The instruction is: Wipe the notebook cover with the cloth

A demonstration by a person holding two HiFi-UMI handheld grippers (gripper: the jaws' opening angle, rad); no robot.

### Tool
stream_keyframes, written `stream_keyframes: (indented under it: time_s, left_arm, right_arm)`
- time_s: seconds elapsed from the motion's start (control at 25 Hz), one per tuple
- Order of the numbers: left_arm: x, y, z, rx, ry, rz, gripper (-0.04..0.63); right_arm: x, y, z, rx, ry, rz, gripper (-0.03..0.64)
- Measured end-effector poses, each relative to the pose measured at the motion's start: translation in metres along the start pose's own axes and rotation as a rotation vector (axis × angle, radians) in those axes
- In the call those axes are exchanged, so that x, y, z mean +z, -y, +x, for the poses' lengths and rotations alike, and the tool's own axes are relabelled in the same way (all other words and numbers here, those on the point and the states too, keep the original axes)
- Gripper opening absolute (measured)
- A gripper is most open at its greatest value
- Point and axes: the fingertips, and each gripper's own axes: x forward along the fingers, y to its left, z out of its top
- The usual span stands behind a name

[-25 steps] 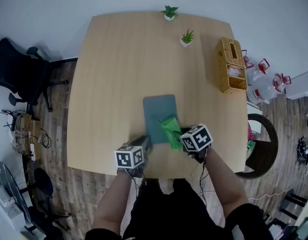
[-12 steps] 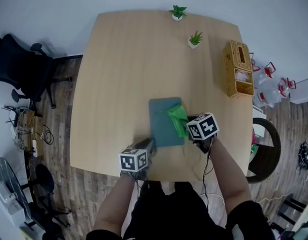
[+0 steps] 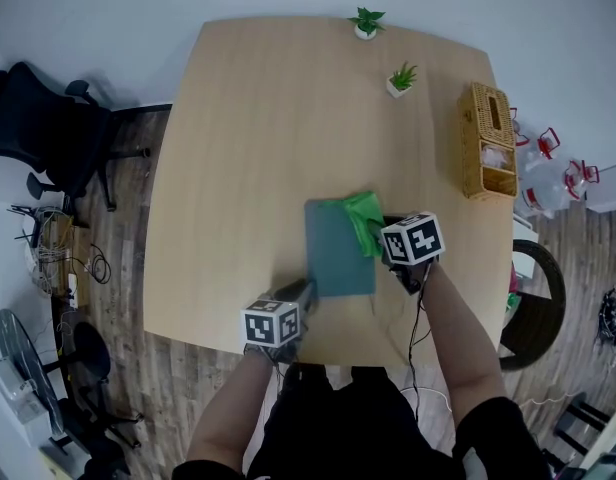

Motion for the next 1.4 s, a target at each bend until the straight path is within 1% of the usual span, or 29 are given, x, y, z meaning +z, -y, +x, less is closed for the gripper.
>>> stream_keyframes:
  time_s: [0.16,0.48,0.68,0.8,1.04,1.4]
  left_arm:
    - [0.0,0.0,0.001,-0.003,-0.002,-0.002,0.073]
    - [0.001,0.001,0.001,-0.003,-0.003,-0.003,0.073]
    - [0.001,0.0,0.001,-0.004,-0.002,-0.004,0.074]
    - [0.0,0.0,0.001,-0.003,-0.003,-0.004,0.074]
    - [0.0,-0.001,0.001,0.004,0.002,0.003,0.074]
    - [0.0,-0.001,0.001,0.015,0.012,0.011,0.074]
  right_arm:
    - [0.008,0.006,0.002,-0.016,0.028,0.013,0.06]
    - [0.024,0.022,0.003,-0.087,0.096,0.057,0.06]
    - [0.037,0.035,-0.004,-0.154,0.176,0.098,0.06]
    - [0.041,0.037,-0.008,-0.163,0.22,0.124,0.06]
    - [0.029,0.026,-0.005,-0.146,0.203,0.111,0.058]
    - [-0.003,0.005,-0.014,-0.132,0.186,0.092,0.058]
